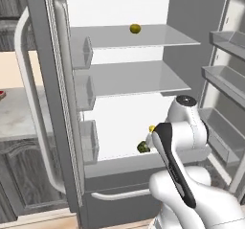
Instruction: Place the corn and broccoli inside the fridge drawer. Close the drawer after placing the vegetables.
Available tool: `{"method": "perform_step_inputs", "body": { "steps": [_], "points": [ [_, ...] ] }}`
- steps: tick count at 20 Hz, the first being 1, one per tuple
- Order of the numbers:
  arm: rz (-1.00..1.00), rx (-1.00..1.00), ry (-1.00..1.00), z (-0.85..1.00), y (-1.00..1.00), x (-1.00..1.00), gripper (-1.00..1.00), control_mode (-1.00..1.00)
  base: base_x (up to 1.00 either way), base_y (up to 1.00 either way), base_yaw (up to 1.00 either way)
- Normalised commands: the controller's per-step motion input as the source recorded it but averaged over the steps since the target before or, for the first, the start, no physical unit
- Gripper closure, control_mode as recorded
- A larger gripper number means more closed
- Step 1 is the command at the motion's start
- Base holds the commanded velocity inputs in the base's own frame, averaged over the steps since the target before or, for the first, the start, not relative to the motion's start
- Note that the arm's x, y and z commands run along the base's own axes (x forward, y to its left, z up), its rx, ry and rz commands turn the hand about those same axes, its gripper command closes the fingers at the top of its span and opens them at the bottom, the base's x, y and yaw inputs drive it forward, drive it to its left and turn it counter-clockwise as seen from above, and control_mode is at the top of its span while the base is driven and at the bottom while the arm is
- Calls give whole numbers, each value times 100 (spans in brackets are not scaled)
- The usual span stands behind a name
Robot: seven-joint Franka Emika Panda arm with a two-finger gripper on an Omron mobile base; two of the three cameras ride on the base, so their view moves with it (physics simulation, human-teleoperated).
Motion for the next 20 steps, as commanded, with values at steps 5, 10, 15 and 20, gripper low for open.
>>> {"method": "perform_step_inputs", "body": {
  "steps": [5, 10, 15, 20],
  "points": [
    [0, 0, 0, 0, 0, 0, 100, 100, 29, -41, 12],
    [0, 0, 0, 0, 0, 0, 100, 100, 36, -26, 14],
    [0, 0, 2, 0, 0, 14, 100, -100, 5, -9, 4],
    [5, 0, 18, -4, -4, 89, 100, -100, 0, 0, 0]
  ]
}}
